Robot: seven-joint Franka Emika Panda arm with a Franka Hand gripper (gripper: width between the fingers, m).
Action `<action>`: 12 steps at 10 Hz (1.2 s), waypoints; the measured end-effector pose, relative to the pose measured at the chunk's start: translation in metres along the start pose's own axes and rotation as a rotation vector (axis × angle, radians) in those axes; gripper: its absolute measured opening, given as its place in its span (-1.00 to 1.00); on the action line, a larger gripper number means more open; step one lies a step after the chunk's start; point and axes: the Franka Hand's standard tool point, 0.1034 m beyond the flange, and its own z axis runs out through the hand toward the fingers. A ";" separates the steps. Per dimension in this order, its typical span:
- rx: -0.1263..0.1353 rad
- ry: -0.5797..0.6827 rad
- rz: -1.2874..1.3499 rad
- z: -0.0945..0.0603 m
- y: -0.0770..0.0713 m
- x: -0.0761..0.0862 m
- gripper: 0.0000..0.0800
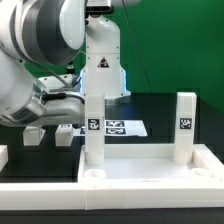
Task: Assemble desk
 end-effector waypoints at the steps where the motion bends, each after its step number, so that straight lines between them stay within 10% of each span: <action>1: -0.002 -0.001 0.001 0.002 0.000 0.002 0.62; 8: -0.008 -0.008 0.002 0.008 0.002 0.004 0.62; 11: -0.007 -0.009 0.002 0.008 0.002 0.004 -0.28; 12: -0.002 -0.017 0.005 0.008 0.003 0.003 -0.28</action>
Offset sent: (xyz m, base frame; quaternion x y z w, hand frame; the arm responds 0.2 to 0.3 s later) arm -0.0024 -0.0003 -0.0101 -0.0098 -0.0021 0.0030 0.9999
